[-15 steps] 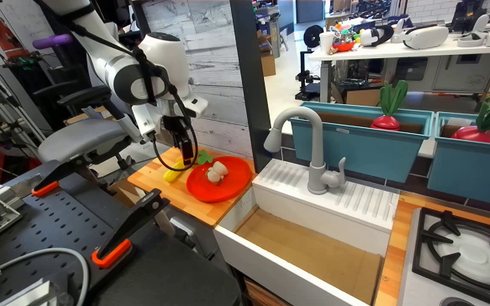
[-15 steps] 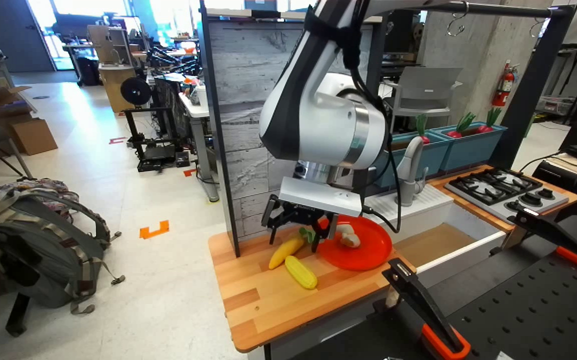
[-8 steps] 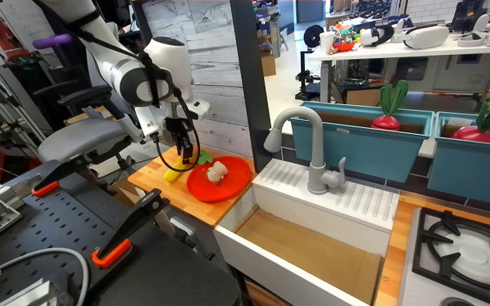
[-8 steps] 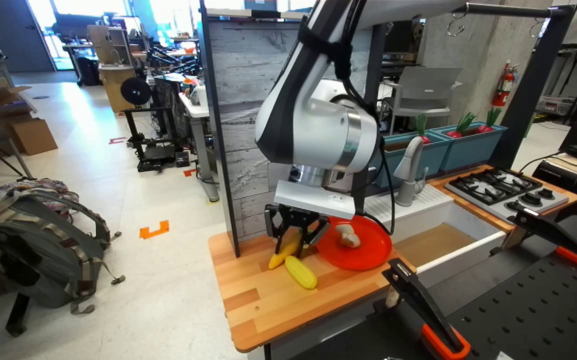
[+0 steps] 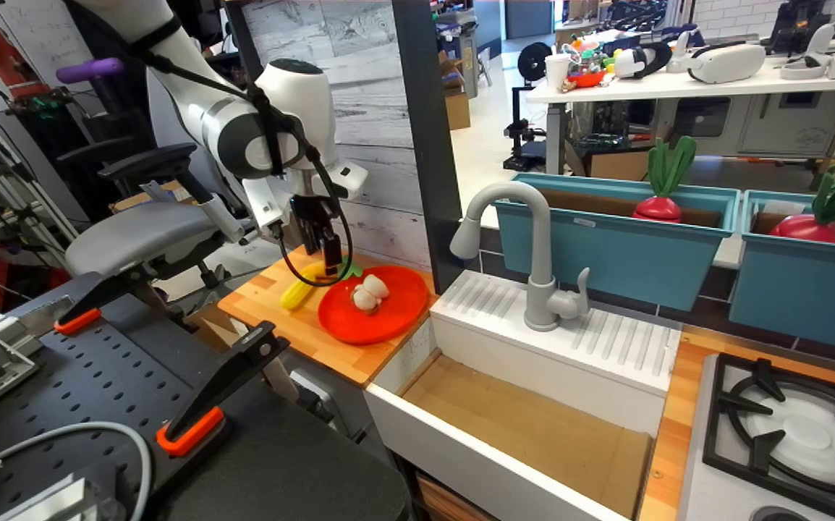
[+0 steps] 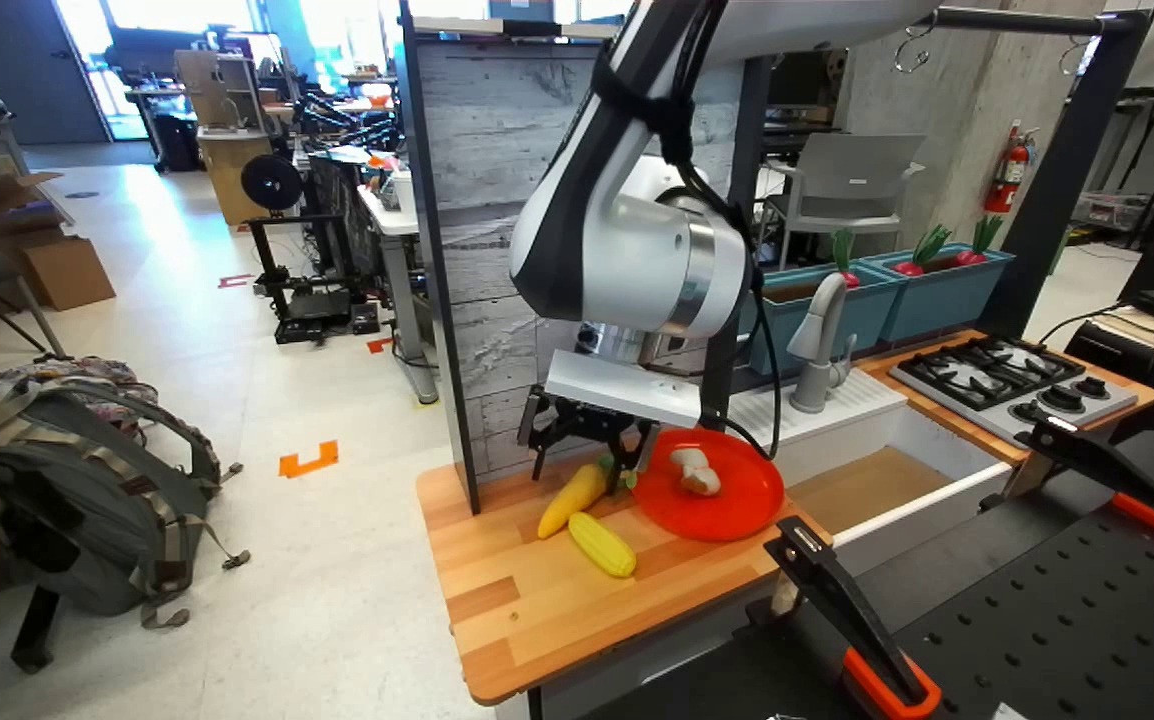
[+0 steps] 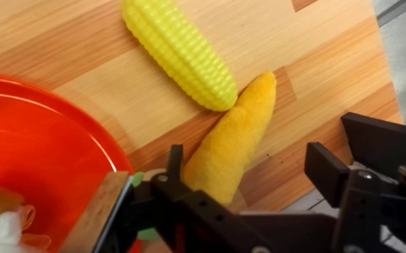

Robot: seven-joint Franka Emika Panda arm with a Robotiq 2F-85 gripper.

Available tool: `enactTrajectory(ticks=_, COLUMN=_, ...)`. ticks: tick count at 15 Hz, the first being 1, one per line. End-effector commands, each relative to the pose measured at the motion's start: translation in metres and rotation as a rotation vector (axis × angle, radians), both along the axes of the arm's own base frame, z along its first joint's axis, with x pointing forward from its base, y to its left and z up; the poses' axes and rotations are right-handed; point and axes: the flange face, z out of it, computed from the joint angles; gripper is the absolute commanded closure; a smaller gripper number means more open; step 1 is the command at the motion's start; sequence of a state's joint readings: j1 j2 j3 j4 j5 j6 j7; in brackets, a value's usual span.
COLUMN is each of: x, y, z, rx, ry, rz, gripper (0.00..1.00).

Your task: Move the carrot forward

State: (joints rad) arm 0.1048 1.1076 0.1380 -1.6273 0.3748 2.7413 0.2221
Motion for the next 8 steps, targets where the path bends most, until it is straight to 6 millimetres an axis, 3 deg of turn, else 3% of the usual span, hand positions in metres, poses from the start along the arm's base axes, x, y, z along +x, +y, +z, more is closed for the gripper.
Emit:
enactTrajectory(ticks=1, x=0.0115, y=-0.0008, z=-0.009, rx=-0.023, ry=-0.006, rz=-0.014, gripper=0.0)
enactTrajectory(ticks=2, x=0.0128, y=-0.0018, z=-0.0103, rx=-0.032, ry=-0.007, rz=-0.016, gripper=0.25)
enactTrajectory(ticks=4, x=0.014, y=-0.0031, z=-0.0125, rx=-0.035, ry=-0.008, rz=-0.018, gripper=0.27)
enactTrajectory(ticks=8, x=0.0165, y=-0.0036, z=-0.0146, rx=-0.028, ry=-0.009, rz=-0.024, gripper=0.59)
